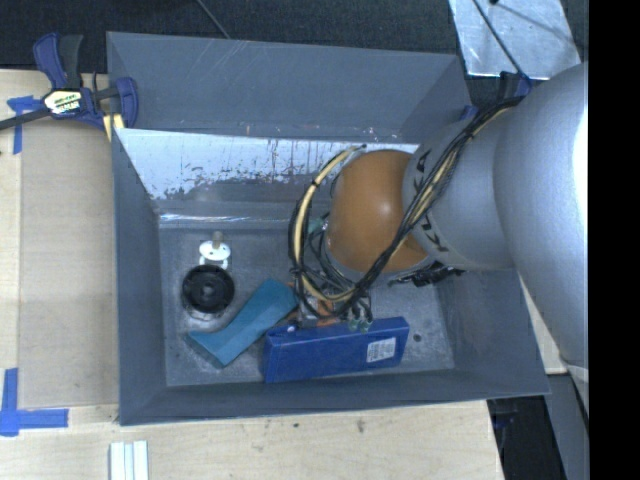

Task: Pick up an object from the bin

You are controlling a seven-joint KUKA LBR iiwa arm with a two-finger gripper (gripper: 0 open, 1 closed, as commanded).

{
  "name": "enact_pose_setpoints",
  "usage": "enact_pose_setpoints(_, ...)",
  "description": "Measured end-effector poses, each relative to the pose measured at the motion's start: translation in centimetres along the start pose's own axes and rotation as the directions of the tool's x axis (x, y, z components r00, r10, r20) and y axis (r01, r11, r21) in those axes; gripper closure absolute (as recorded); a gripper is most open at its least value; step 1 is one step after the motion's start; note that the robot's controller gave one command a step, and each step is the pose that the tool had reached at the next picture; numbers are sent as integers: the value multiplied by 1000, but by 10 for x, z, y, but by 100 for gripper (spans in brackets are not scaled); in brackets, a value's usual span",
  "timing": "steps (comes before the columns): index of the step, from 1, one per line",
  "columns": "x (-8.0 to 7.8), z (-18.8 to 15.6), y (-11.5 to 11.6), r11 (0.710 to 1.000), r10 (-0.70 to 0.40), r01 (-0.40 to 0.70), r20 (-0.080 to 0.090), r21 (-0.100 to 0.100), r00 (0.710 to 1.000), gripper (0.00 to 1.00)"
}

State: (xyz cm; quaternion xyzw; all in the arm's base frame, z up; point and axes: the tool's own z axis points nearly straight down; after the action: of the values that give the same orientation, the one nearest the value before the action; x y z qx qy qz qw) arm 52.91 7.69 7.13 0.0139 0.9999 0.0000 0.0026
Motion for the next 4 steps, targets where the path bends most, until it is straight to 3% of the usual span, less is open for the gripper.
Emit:
enact_pose_setpoints(1,0,0,0,1000,0,0,0,0,1000,100)
enact_pose_setpoints(2,-8,-41,3,1000,6,-6,-13,2,1000,100)
enact_pose_setpoints(3,-6,-84,12,1000,26,-26,1,-1,1000,100)
enact_pose_setpoints(4,-10,-85,11,1000,27,-27,-3,-2,1000,100)
